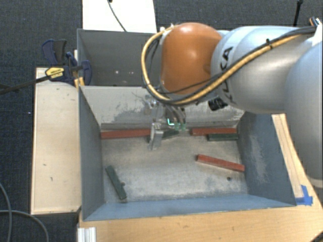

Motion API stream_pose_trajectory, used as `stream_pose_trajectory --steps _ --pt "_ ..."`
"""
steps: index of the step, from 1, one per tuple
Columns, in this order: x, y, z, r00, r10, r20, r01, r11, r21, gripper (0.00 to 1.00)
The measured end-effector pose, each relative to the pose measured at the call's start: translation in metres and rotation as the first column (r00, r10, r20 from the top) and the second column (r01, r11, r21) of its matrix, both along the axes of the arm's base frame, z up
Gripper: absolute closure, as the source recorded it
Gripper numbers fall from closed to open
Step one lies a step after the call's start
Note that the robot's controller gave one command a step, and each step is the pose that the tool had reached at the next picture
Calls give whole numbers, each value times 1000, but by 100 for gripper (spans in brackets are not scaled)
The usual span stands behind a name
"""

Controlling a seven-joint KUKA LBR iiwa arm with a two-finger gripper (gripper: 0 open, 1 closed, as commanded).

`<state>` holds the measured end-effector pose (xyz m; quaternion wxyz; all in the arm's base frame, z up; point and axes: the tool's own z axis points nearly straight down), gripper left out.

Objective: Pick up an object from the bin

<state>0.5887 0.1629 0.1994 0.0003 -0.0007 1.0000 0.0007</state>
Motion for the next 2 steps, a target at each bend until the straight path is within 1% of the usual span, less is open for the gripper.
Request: stream_pose_trajectory --steps 1,2 --pt "-62 23 -77 998 -60 -11 60 998 -2 0" --pt "-24 -24 -120 997 -80 -1 80 997 -4 0"
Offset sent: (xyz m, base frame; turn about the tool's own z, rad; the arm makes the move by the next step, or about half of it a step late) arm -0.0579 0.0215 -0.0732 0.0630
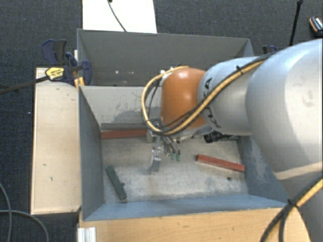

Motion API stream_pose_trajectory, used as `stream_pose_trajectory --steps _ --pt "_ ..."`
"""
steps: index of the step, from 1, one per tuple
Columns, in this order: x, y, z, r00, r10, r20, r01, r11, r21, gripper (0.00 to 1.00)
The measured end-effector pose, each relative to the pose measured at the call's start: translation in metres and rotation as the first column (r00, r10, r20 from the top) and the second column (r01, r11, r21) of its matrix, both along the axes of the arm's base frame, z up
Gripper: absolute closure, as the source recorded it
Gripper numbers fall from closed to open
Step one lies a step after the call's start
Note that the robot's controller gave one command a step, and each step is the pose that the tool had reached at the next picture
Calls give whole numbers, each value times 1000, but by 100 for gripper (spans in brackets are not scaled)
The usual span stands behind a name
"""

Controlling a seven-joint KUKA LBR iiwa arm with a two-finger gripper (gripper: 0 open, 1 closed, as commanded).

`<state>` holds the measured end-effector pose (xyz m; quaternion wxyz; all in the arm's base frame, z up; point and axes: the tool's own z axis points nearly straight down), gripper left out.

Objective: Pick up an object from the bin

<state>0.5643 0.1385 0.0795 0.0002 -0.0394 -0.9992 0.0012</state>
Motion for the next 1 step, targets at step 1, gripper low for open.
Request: stream_pose_trajectory --steps 1 --pt "-19 -74 27 1000 12 0 -12 1000 -1 0"
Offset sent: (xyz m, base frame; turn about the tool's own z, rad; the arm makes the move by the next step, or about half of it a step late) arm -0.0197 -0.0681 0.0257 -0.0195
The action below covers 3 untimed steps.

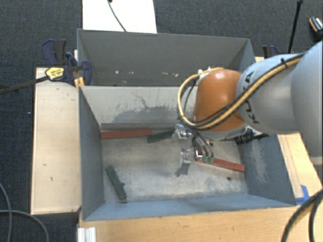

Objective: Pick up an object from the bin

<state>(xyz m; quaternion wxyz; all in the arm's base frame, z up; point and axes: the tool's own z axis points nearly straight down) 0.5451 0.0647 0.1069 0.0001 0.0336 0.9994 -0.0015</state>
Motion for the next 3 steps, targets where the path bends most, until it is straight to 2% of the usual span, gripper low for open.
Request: stream_pose_trajectory --steps 1,2,3 --pt "24 -53 -33 997 82 4 -82 997 1 0" --pt "-2 -117 -29 998 70 -1 -70 998 0 0" --pt "17 -122 -36 992 126 6 -126 992 2 0"
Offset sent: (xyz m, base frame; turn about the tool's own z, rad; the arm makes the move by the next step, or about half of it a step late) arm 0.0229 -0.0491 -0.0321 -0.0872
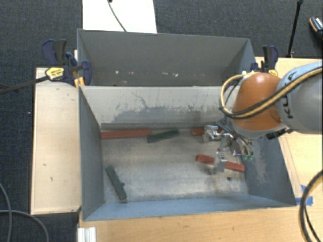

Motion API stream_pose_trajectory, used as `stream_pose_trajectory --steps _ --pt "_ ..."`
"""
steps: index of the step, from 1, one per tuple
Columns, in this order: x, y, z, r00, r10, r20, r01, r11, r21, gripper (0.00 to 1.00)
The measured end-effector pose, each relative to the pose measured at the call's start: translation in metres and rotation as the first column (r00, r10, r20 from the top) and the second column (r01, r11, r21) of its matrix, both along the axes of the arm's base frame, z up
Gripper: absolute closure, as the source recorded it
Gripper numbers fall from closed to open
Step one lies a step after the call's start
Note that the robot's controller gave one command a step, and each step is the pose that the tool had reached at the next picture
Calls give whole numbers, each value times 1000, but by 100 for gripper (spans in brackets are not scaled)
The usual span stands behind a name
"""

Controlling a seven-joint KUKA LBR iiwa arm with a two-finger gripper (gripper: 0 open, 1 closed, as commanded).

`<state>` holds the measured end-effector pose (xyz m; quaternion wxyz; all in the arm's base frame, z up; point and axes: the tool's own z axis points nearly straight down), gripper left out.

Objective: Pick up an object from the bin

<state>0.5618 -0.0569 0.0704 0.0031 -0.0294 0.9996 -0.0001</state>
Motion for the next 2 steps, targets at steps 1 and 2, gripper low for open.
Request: stream_pose_trajectory --steps 1,2 --pt "-1 0 0 1000 -5 -2 5 1000 1 100" --pt "-5 -9 136 1000 -27 5 27 1000 -1 100"
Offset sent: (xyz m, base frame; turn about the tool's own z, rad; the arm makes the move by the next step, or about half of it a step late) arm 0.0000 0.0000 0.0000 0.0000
